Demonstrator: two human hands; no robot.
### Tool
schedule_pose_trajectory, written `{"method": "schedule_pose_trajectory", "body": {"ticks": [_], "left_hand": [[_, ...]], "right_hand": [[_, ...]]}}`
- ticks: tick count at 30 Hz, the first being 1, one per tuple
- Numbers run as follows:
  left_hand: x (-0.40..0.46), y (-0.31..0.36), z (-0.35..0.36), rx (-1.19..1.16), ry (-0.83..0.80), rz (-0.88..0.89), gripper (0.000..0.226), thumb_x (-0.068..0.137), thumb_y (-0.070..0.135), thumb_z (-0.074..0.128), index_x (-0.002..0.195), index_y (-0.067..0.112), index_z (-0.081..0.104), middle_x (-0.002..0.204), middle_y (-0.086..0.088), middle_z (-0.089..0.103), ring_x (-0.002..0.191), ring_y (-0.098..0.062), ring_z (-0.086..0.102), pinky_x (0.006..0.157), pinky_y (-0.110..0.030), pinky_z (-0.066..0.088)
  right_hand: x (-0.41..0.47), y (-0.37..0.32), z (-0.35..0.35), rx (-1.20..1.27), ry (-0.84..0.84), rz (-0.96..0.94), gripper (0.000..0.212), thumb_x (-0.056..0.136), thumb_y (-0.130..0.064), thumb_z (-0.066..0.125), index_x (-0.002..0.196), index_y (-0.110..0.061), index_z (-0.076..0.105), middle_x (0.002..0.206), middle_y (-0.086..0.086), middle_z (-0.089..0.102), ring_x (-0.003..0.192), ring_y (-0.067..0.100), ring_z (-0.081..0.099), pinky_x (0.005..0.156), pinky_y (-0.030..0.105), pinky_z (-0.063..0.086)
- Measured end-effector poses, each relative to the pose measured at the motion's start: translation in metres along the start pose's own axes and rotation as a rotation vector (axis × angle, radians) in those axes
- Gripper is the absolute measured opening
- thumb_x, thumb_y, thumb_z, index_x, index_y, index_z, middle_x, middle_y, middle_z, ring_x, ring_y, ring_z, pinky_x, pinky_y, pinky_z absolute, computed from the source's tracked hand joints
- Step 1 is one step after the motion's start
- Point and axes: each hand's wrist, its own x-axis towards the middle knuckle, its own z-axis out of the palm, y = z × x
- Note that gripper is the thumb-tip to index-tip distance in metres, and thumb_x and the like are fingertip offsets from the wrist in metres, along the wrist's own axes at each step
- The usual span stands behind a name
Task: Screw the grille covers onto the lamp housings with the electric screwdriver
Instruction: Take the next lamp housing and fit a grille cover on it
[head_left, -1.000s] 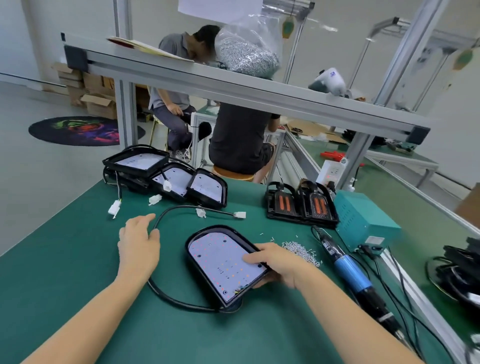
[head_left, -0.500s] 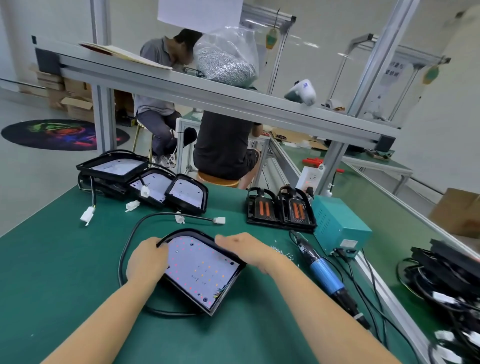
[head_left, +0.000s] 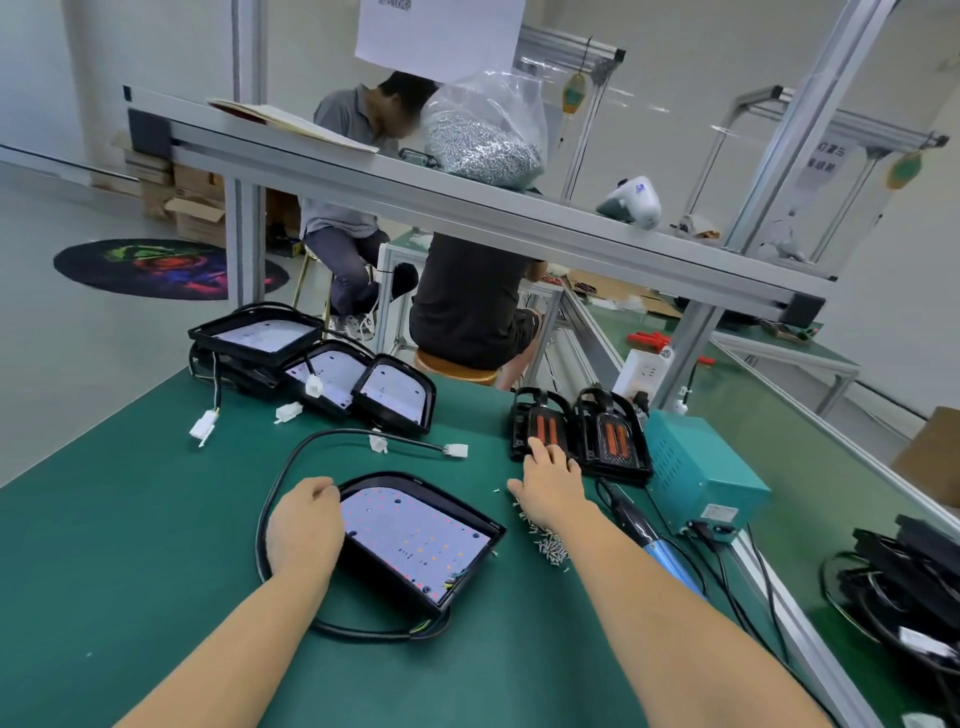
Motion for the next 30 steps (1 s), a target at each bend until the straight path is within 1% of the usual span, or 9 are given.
{"method": "schedule_pose_trajectory", "body": {"ticks": [7, 10, 15, 18, 21, 23, 25, 27, 30], "left_hand": [[-0.006, 0.004, 0.006, -0.015, 0.118, -0.029, 0.033, 0.094, 0.015, 0.04, 0.117, 0.012, 0.063, 0.117, -0.01, 0.064, 0.103, -0.032, 0.056, 0.089, -0.037, 0.042], [-0.007, 0.005, 0.006, 0.003, 0.127, -0.029, 0.033, 0.095, 0.015, 0.039, 0.117, 0.013, 0.063, 0.117, -0.011, 0.064, 0.103, -0.032, 0.056, 0.089, -0.038, 0.043], [-0.007, 0.004, 0.005, -0.001, 0.125, -0.019, 0.032, 0.094, 0.014, 0.04, 0.115, 0.013, 0.064, 0.115, -0.012, 0.065, 0.103, -0.033, 0.056, 0.089, -0.039, 0.043], [-0.007, 0.004, 0.004, 0.001, 0.126, -0.019, 0.032, 0.094, 0.014, 0.04, 0.115, 0.014, 0.064, 0.114, -0.012, 0.065, 0.102, -0.033, 0.056, 0.089, -0.039, 0.044], [-0.008, 0.005, 0.003, -0.008, 0.129, -0.03, 0.031, 0.094, 0.015, 0.041, 0.114, 0.014, 0.065, 0.113, -0.011, 0.065, 0.101, -0.032, 0.055, 0.087, -0.037, 0.042], [-0.008, 0.006, 0.003, -0.006, 0.126, -0.034, 0.03, 0.093, 0.015, 0.041, 0.111, 0.014, 0.066, 0.11, -0.01, 0.065, 0.098, -0.032, 0.055, 0.084, -0.037, 0.042], [-0.007, 0.006, 0.003, 0.005, 0.11, -0.038, 0.027, 0.092, 0.016, 0.042, 0.104, 0.014, 0.066, 0.102, -0.01, 0.066, 0.089, -0.031, 0.054, 0.08, -0.037, 0.043], [-0.005, 0.006, 0.002, 0.012, 0.093, -0.042, 0.024, 0.09, 0.016, 0.044, 0.1, 0.016, 0.066, 0.097, -0.009, 0.066, 0.084, -0.03, 0.053, 0.076, -0.036, 0.043], [-0.004, 0.007, 0.001, 0.028, 0.066, -0.04, 0.022, 0.088, 0.017, 0.047, 0.098, 0.019, 0.066, 0.095, -0.005, 0.065, 0.088, -0.03, 0.055, 0.074, -0.033, 0.04]], "right_hand": [[0.015, -0.012, -0.009, -0.011, -0.016, -0.019, 0.052, 0.104, -0.036, 0.029, 0.145, -0.005, 0.036, 0.162, 0.002, 0.01, 0.143, 0.029, 0.017, 0.113, 0.045, 0.022], [0.018, -0.015, -0.012, 0.006, -0.043, 0.013, 0.048, 0.104, -0.034, 0.028, 0.142, -0.007, 0.041, 0.156, 0.007, 0.022, 0.139, 0.032, 0.023, 0.111, 0.046, 0.024], [0.02, -0.019, -0.016, 0.029, -0.062, -0.006, 0.037, 0.104, -0.017, 0.031, 0.135, -0.003, 0.047, 0.144, 0.016, 0.033, 0.131, 0.036, 0.033, 0.105, 0.044, 0.035], [0.019, -0.02, -0.02, 0.098, 0.023, 0.003, 0.033, 0.104, -0.013, 0.038, 0.133, 0.001, 0.046, 0.139, 0.017, 0.041, 0.127, 0.034, 0.044, 0.099, 0.039, 0.041], [0.013, -0.017, -0.025, 0.119, 0.154, 0.043, 0.018, 0.098, -0.003, 0.048, 0.116, -0.004, 0.049, 0.128, 0.018, 0.048, 0.114, 0.034, 0.056, 0.086, 0.038, 0.046], [0.009, -0.011, -0.028, 0.058, 0.26, 0.01, 0.025, 0.092, 0.007, 0.048, 0.114, -0.004, 0.053, 0.122, 0.016, 0.05, 0.105, 0.033, 0.059, 0.076, 0.038, 0.043], [0.008, -0.006, -0.027, 0.052, 0.353, -0.035, 0.036, 0.085, 0.012, 0.048, 0.116, -0.006, 0.05, 0.116, 0.014, 0.054, 0.101, 0.031, 0.058, 0.07, 0.036, 0.037], [0.007, -0.003, -0.026, 0.022, 0.419, -0.05, 0.038, 0.085, 0.011, 0.047, 0.118, -0.007, 0.047, 0.114, 0.012, 0.058, 0.102, 0.03, 0.058, 0.071, 0.036, 0.038], [0.008, 0.004, -0.023, -0.01, 0.446, -0.07, 0.038, 0.088, 0.006, 0.045, 0.122, -0.009, 0.051, 0.12, 0.009, 0.057, 0.113, 0.026, 0.053, 0.082, 0.036, 0.043]]}}
